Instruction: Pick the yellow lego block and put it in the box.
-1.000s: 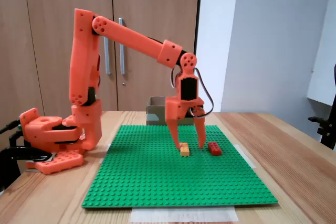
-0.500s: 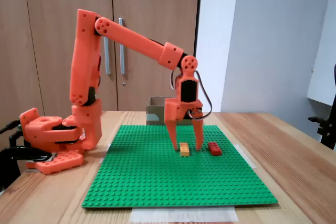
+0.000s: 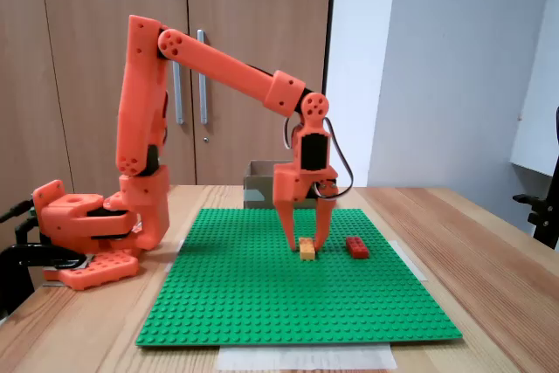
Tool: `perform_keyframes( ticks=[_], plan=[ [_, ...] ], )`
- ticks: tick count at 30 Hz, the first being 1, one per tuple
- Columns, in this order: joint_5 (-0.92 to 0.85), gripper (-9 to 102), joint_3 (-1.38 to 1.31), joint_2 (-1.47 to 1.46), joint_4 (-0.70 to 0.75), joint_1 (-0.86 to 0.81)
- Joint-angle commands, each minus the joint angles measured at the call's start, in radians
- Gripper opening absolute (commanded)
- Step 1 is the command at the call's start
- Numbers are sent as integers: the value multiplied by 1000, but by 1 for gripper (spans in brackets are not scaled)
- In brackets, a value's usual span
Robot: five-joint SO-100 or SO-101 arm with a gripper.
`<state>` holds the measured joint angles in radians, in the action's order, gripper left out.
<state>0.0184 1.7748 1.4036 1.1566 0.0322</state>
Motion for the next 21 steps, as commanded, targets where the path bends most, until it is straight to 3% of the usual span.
perform_keyframes(
  ticks=[1, 21],
  plan=[
    [-6, 11, -32, 11, -2, -3],
    [-12, -1, -12, 67, 43, 2]
  ],
)
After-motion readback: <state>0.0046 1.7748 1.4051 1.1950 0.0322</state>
